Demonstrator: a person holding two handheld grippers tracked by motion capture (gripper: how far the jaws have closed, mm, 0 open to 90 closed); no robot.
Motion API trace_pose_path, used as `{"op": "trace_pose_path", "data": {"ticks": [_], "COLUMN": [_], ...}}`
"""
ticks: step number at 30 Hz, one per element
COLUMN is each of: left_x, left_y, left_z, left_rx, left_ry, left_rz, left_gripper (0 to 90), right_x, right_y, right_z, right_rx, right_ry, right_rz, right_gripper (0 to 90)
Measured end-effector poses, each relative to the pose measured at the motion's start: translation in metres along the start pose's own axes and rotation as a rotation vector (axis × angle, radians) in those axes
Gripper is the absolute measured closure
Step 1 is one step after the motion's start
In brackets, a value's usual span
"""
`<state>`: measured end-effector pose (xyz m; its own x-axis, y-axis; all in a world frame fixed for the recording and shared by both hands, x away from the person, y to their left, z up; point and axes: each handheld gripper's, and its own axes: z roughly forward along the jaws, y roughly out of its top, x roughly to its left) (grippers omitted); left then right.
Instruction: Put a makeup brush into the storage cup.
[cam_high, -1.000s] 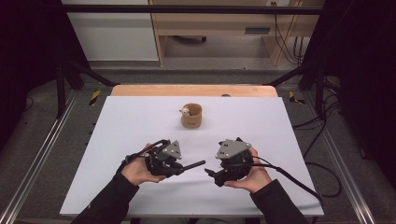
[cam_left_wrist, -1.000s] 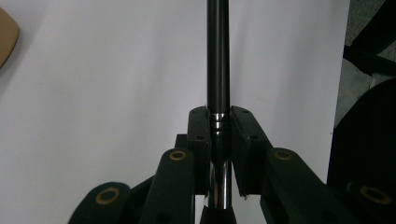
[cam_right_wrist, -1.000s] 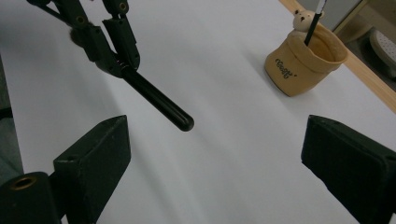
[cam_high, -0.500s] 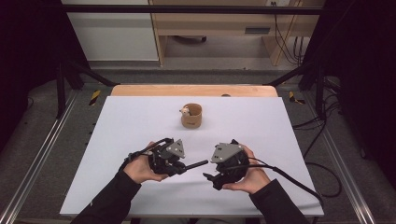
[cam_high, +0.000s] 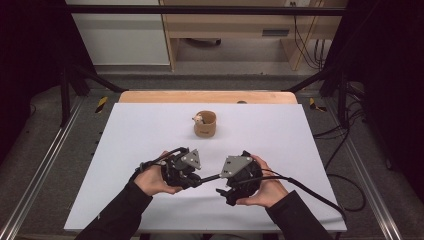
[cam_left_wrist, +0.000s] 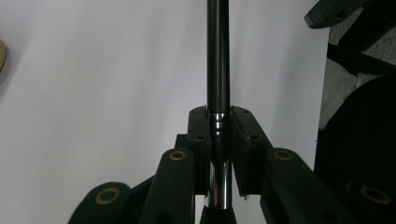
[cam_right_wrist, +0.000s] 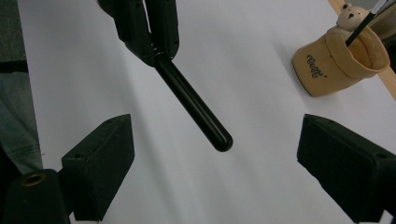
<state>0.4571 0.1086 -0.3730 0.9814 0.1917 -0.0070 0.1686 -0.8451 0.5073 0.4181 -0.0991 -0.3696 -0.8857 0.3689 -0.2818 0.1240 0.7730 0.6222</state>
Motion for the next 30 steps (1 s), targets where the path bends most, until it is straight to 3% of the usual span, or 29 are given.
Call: {"op": "trace_pose_path", "data": {"ticks": [19, 30], "left_x": [0.001, -0.001], "left_y": [0.005, 0.008], "left_z": [-0.001, 0.002], "left_rx": [0.006, 0.019], "left_ry": [-0.028, -0.045], "left_rz": [-0.017, -0.02], "left_gripper": [78.6, 78.6], "right_x": [0.004, 0.009], "right_y": [0.004, 0.006], "right_z": [0.008, 0.014], "right_rx": [0.052, 0.064], "right_ry": [0.004, 0.001], "right_rz": [-0.101, -0.18], "right_gripper": [21.0, 32.4]}}
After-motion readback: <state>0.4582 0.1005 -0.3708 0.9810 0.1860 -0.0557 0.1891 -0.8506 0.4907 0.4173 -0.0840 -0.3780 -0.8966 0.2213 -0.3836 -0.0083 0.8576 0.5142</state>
